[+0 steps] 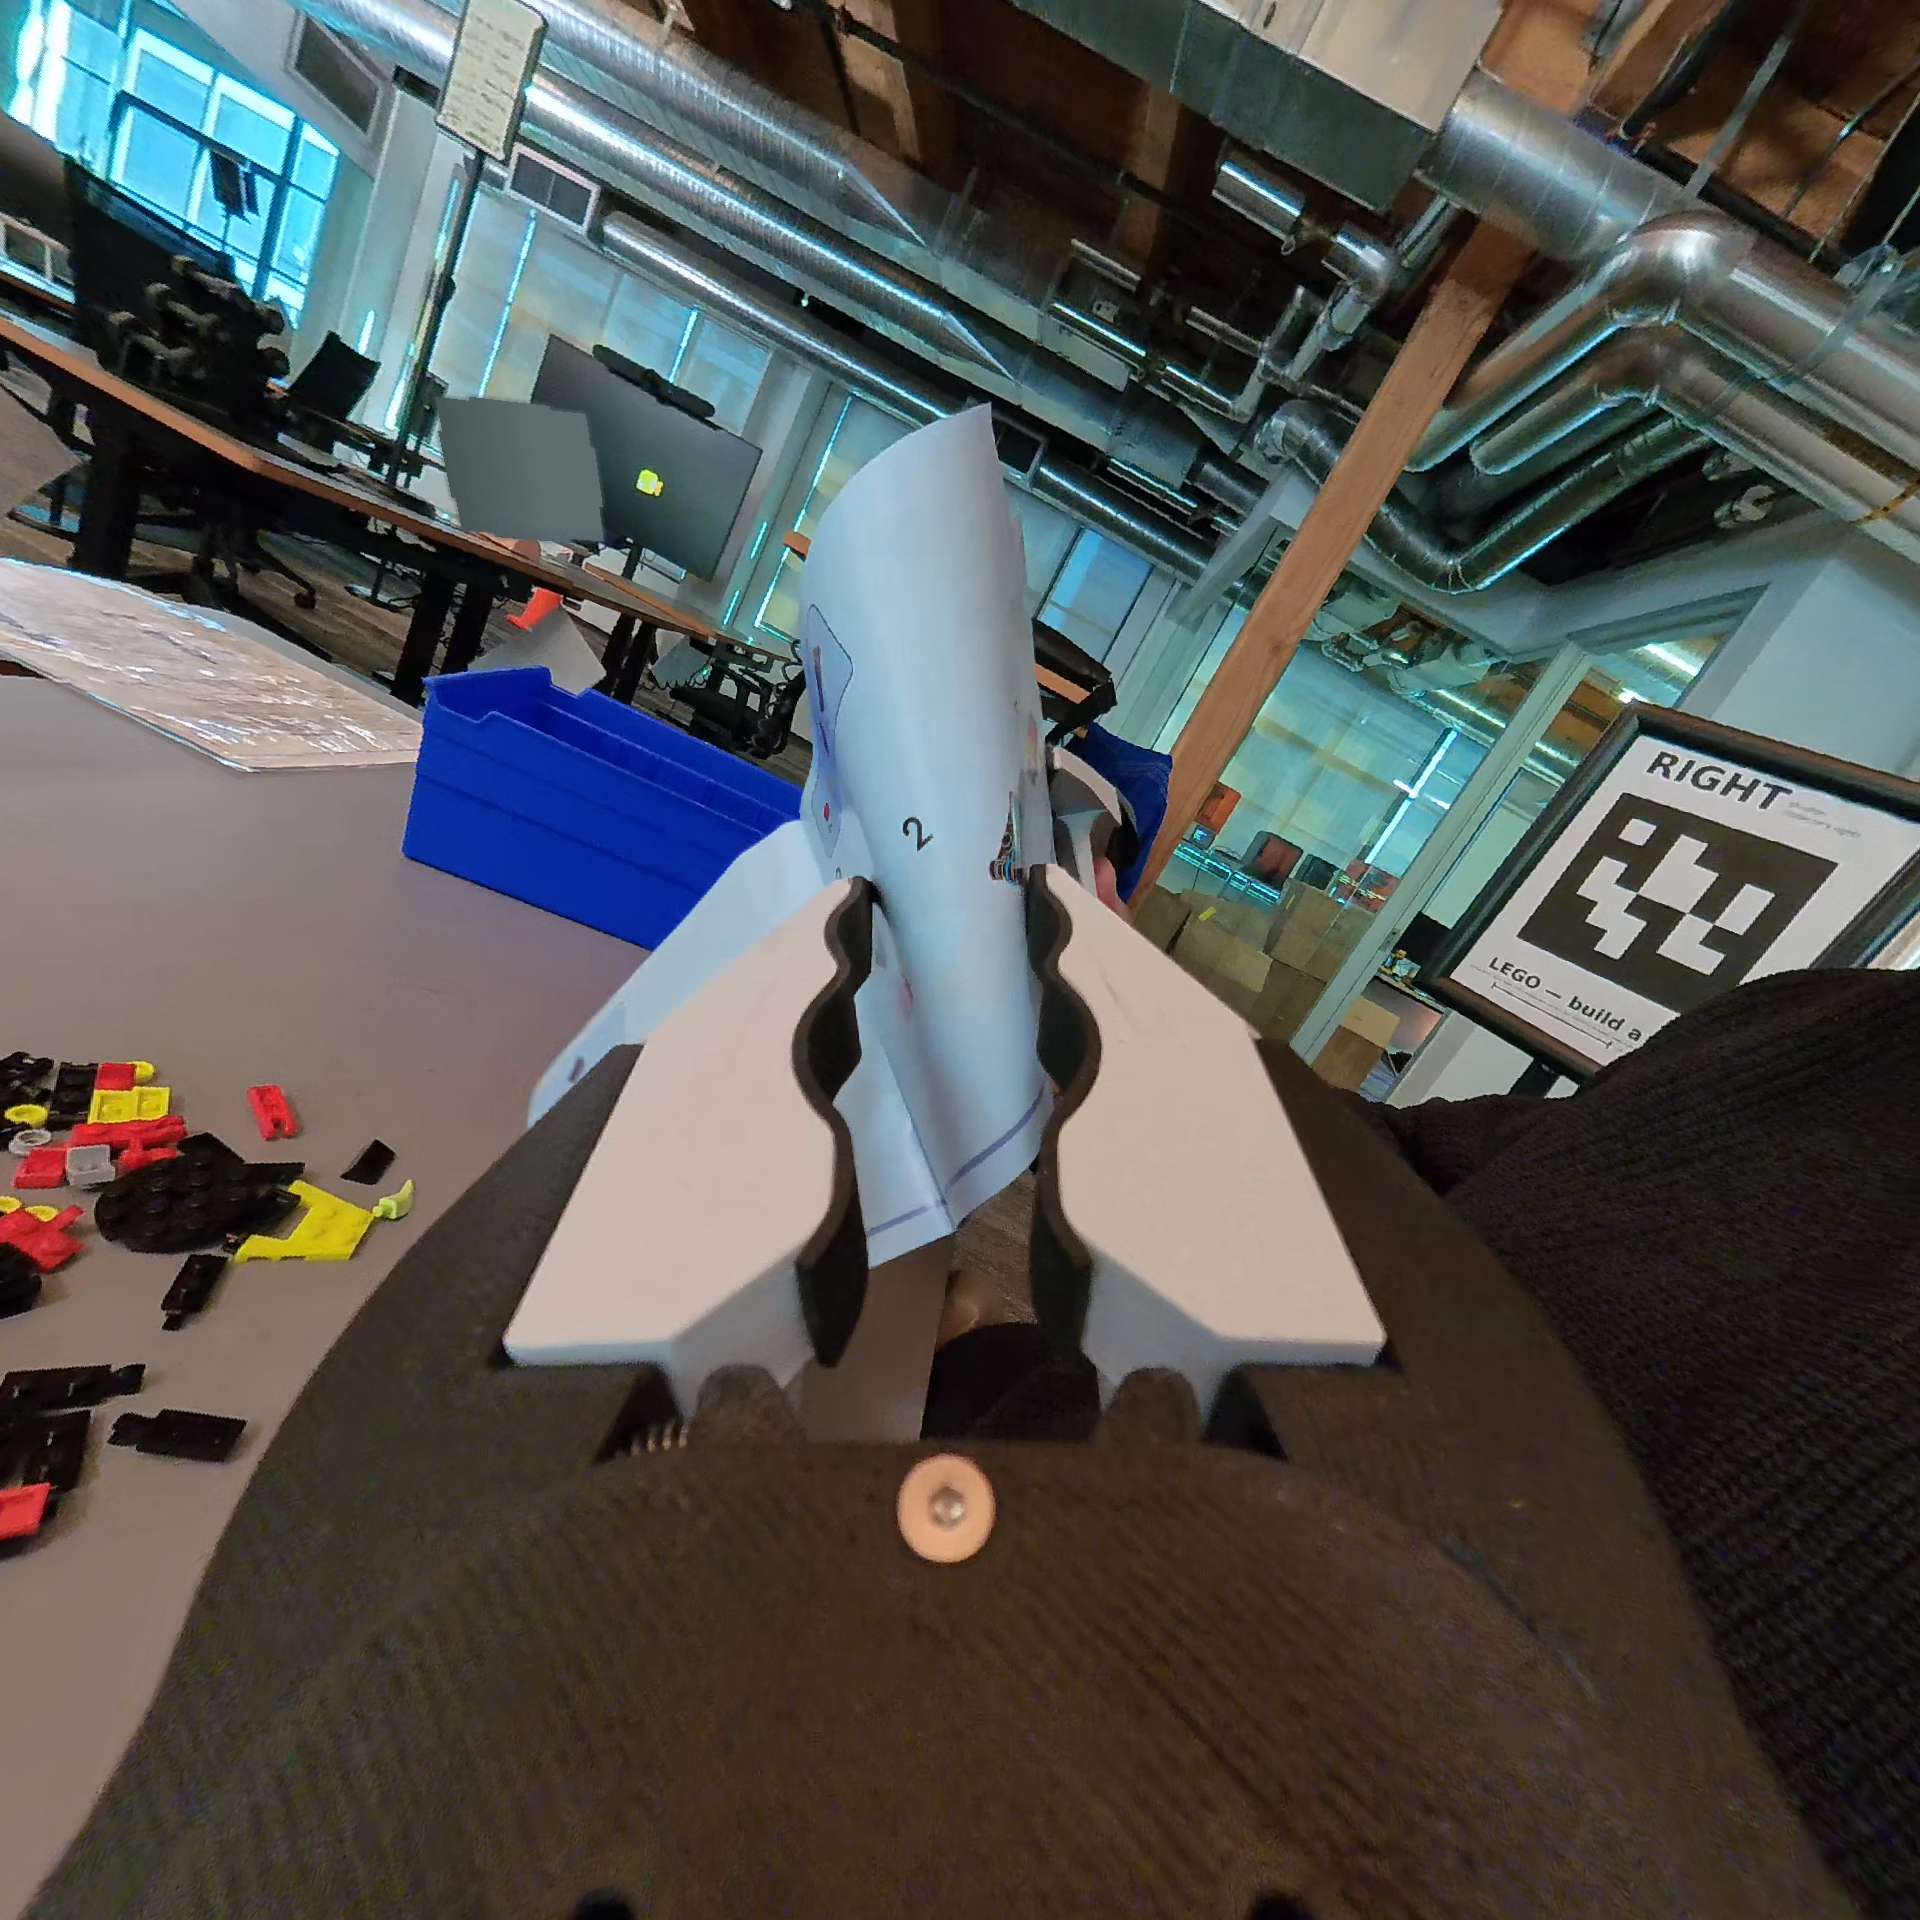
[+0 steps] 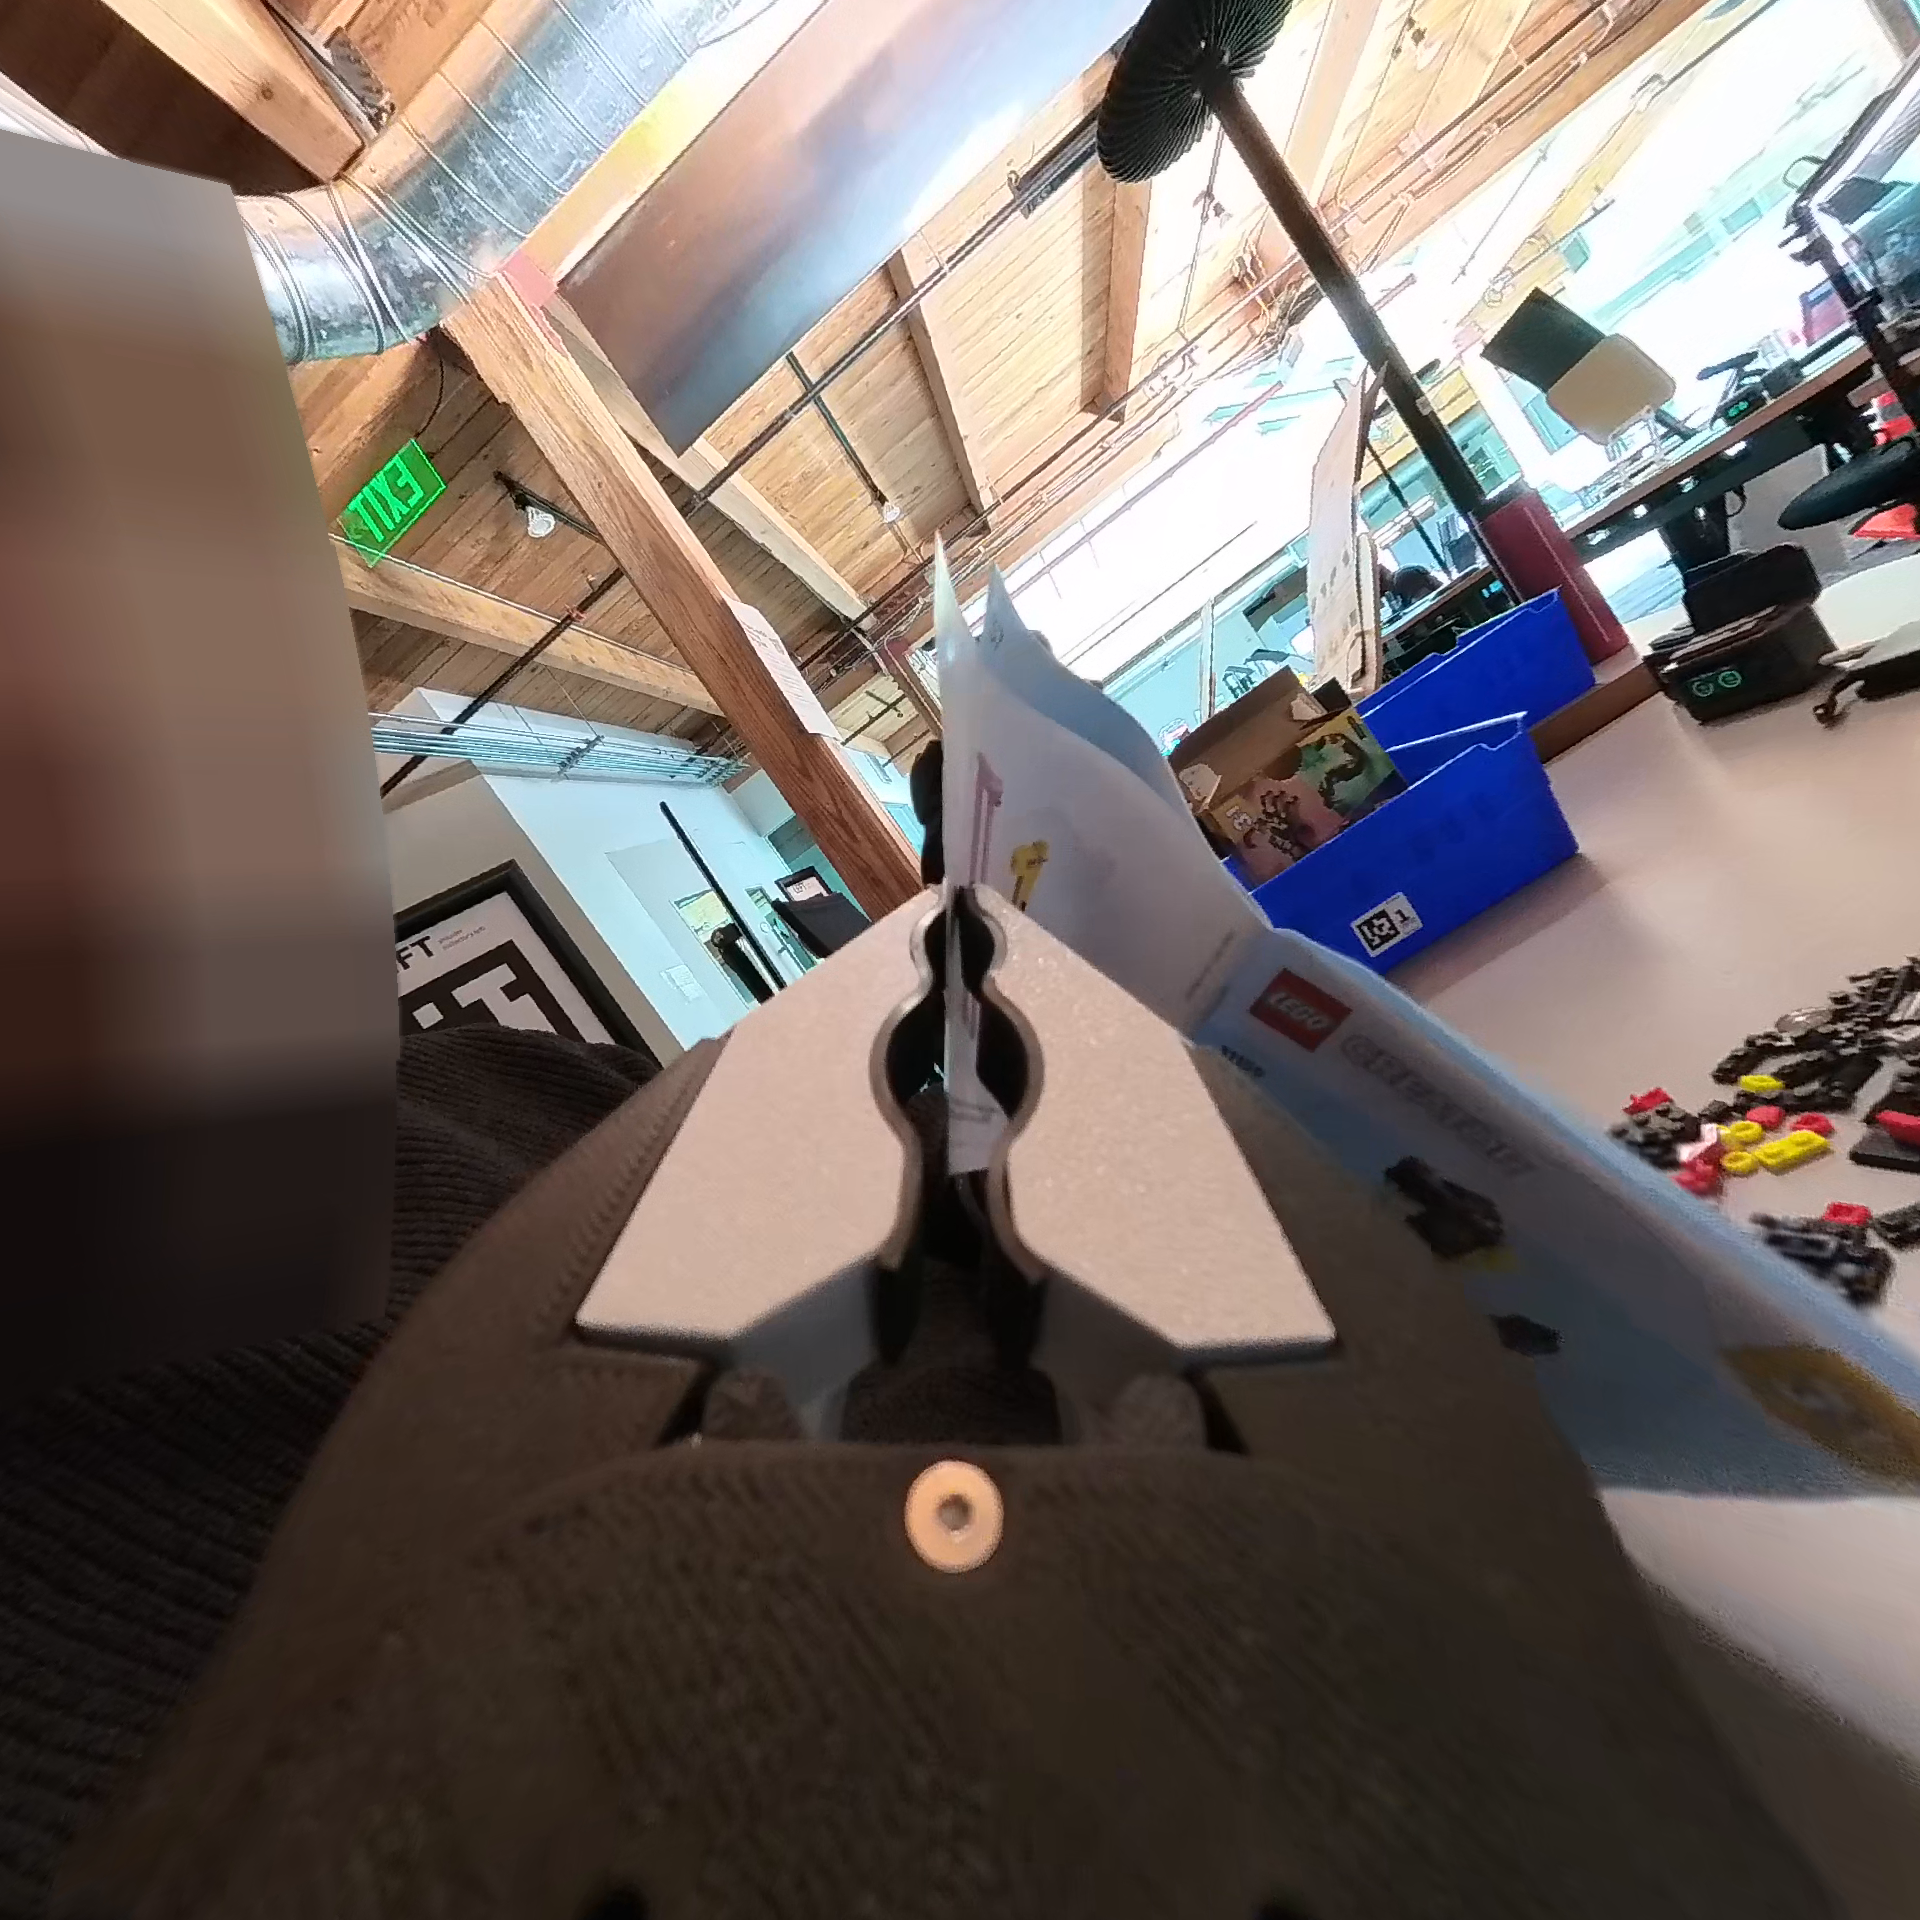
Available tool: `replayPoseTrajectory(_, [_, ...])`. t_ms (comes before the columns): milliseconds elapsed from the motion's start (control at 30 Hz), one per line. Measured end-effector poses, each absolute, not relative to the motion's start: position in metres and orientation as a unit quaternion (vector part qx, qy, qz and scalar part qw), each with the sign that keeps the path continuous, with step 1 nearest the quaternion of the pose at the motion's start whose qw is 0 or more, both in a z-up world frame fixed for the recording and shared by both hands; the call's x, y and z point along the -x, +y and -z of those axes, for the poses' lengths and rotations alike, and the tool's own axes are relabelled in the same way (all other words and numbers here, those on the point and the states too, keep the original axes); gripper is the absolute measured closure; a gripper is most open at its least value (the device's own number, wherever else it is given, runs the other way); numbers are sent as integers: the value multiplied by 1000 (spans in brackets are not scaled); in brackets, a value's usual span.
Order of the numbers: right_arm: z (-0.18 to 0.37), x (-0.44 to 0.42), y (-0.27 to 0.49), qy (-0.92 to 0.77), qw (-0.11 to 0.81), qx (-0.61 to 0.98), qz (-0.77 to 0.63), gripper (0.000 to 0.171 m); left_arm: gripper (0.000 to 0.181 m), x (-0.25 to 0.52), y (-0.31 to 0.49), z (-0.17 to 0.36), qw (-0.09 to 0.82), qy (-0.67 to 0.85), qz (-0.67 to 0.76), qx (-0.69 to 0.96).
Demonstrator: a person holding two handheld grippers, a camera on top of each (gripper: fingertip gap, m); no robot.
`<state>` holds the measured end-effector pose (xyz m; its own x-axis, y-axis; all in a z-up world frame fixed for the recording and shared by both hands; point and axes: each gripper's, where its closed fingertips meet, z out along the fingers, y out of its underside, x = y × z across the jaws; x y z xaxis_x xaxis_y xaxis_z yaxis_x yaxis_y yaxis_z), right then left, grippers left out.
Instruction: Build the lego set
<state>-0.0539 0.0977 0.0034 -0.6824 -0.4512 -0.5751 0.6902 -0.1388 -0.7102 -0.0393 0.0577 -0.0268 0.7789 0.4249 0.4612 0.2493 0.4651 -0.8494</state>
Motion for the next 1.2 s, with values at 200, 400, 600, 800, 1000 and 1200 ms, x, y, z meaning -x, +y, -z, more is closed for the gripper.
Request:
replayPoseTrajectory(200, [-4,53,98,537,381,-107,745,171,153,39,56,25,794,-324,-52,512])
replayPoseTrajectory(400, [-5,51,99,542,378,-100,744,171,154,38,56,24,795,-320,-47,513])
replayPoseTrajectory(600, [-5,49,100,550,375,-90,741,171,152,39,54,24,795,-320,-50,513])
replayPoseTrajectory(800, [-3,46,100,569,365,-75,733,171,153,40,51,23,795,-319,-53,513])
replayPoseTrajectory(1000, [2,42,100,602,338,-50,722,171,154,40,50,22,796,-317,-52,514])
replayPoseTrajectory(1200, [1,40,102,602,350,-43,717,171,155,37,52,22,797,-308,-40,518])
